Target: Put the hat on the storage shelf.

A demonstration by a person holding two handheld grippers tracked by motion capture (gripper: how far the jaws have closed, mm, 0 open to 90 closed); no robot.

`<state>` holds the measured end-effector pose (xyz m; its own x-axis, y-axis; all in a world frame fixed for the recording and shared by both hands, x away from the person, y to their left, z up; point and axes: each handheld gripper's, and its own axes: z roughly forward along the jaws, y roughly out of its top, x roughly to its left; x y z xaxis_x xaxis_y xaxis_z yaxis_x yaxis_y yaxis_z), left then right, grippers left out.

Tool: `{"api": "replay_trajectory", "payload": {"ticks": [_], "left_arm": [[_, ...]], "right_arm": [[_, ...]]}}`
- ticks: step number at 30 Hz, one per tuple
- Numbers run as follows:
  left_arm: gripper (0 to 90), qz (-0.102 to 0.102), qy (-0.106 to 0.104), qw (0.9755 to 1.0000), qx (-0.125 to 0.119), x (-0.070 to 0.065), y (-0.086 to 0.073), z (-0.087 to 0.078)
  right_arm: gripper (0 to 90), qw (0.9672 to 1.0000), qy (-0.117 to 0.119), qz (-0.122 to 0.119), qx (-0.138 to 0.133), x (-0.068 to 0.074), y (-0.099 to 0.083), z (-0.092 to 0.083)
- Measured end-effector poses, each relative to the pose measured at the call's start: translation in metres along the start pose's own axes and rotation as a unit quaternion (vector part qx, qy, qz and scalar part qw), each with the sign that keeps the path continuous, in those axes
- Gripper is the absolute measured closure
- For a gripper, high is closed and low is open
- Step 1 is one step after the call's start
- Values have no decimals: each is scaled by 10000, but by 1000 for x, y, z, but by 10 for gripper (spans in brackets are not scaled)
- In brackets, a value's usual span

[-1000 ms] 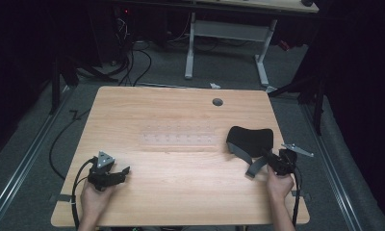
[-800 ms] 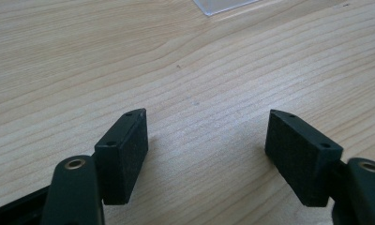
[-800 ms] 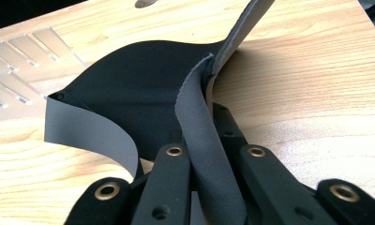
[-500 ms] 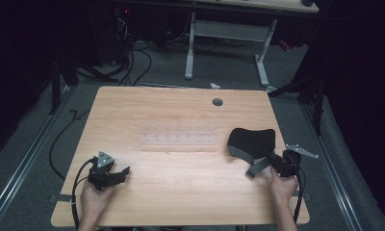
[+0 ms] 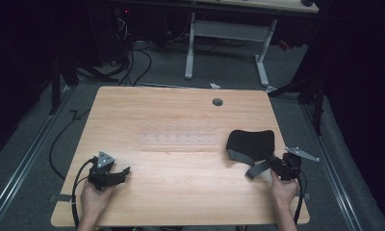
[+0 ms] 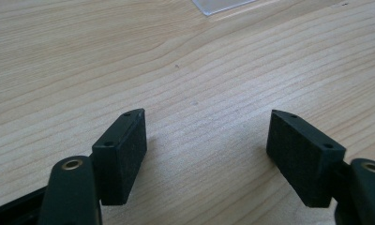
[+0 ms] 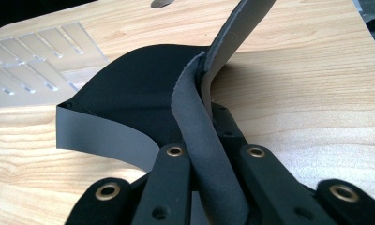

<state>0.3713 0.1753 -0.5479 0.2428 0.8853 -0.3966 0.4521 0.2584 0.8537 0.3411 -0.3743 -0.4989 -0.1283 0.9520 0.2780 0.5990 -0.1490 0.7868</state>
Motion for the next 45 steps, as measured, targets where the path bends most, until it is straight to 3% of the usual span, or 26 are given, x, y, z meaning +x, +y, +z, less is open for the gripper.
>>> {"api": "replay_trajectory", "payload": {"ticks": [10, 20, 28, 45], "left_arm": [[272, -3, 0, 10000, 23, -1, 0, 1], [167, 58, -71, 9998, 164, -2, -1, 2], [152, 62, -43, 9999, 148, -3, -2, 3], [154, 41, -63, 9999, 153, -3, -2, 2]], "right_arm": [[864, 9999, 92, -69, -16, 4, -2, -10], [864, 9997, 223, -121, -52, 9, -5, -23], [864, 9993, 333, -185, -44, 13, -8, -31], [864, 9967, 718, -370, -55, 39, -9, -41]]}}
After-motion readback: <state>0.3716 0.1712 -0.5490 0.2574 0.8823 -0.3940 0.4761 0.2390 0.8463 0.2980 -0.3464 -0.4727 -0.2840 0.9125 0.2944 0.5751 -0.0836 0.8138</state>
